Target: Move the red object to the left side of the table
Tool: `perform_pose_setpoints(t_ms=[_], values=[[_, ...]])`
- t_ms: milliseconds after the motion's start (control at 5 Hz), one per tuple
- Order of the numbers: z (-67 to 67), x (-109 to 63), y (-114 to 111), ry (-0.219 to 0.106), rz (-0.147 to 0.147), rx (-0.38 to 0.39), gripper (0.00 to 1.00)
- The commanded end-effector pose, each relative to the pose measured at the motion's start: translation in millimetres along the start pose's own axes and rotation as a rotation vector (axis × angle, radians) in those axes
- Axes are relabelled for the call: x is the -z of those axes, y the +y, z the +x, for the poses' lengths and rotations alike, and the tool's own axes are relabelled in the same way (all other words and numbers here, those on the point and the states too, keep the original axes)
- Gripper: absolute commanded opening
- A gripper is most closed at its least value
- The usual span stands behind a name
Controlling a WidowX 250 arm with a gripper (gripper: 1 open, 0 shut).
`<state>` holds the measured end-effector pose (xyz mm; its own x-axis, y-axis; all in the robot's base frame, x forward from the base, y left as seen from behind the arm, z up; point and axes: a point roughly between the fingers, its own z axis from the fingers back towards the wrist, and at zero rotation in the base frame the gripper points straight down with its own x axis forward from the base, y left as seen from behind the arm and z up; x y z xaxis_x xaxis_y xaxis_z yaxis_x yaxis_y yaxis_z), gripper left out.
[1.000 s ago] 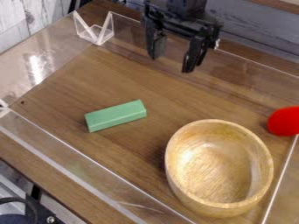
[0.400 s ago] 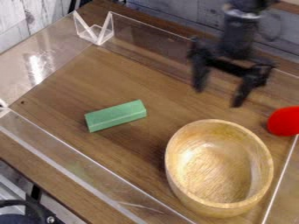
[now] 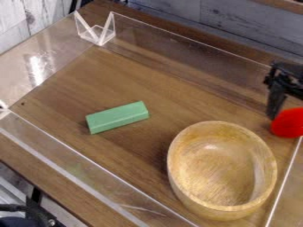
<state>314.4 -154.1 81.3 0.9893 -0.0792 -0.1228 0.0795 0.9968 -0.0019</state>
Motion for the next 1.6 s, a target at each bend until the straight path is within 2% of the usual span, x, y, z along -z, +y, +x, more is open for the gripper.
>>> perform_pose_setpoints(t_ms=[0, 600, 1000, 1400], values=[[13.1, -7.1, -1, -0.061, -0.013, 0.016, 1.00], [42.2, 11.3, 3, -0.091, 0.028, 0.102, 1.00], [52.2, 14.5, 3, -0.105, 0.062, 0.142, 1.00], [57.0, 8.2, 0, -0.128, 0.109, 0.179, 1.00]])
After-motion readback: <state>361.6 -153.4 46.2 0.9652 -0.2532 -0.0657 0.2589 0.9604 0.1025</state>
